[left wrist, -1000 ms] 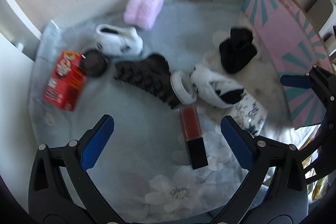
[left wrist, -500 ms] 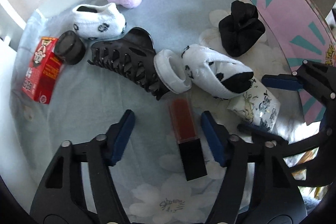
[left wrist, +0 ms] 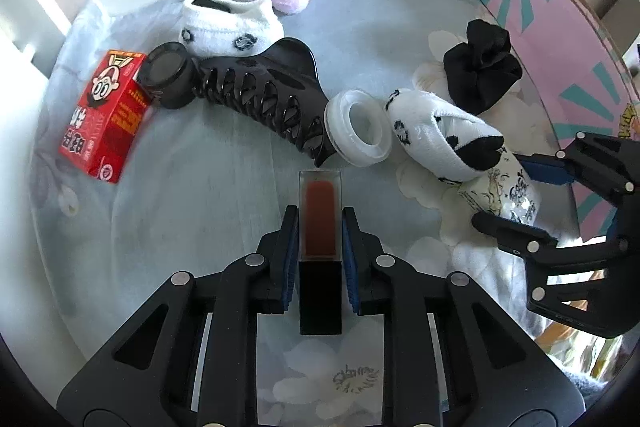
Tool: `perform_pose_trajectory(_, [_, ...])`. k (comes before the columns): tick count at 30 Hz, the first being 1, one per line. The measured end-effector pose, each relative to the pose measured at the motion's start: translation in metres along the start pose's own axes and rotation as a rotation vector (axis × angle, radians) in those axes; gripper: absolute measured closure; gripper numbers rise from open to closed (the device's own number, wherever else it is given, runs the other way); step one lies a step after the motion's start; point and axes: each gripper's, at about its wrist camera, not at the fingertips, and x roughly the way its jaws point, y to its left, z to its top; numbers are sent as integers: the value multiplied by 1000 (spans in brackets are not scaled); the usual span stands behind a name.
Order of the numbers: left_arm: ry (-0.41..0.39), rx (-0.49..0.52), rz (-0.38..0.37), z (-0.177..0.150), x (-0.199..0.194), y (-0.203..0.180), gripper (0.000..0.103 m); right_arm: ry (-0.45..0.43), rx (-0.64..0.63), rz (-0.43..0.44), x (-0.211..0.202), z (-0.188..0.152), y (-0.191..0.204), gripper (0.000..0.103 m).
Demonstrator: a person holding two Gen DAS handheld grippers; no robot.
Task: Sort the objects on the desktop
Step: 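Grasp the lipstick with left tool while right tool grasps printed white packet, then carry the lipstick and white packet into the cardboard box and open both tools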
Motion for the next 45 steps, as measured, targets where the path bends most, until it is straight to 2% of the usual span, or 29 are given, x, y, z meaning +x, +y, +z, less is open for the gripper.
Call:
perform_pose_trajectory(5, [-3,-19,-30,-1,-11,1,85,19,33,12,-1,3,1,61])
perform_pose_trajectory(10, [-20,-38,-110,6,-37,4,85,5,55,32,-14,6,7,61])
perform_pose_trajectory(16, [-82,-4,-126,20,-76,0,85,-59,138,99,-51,19,2,61])
perform_pose_trajectory(24, [-138,23,-112,32,-105,-3,85,-161,120,38,-89,29,-5,61])
perform_pose_trajectory(32, [-211,48,-117,50,-138,-10,85,-210,126,8,-115,35,-9,61])
perform_pose_trajectory(39, [-294,137,-142,84,-170,-46,85,-285,158,-64,-151,38,-31,61])
perform_pose_trajectory(45, [-378,261,-185,123,-194,-99,85,-322,224,-143,-178,23,-65,61])
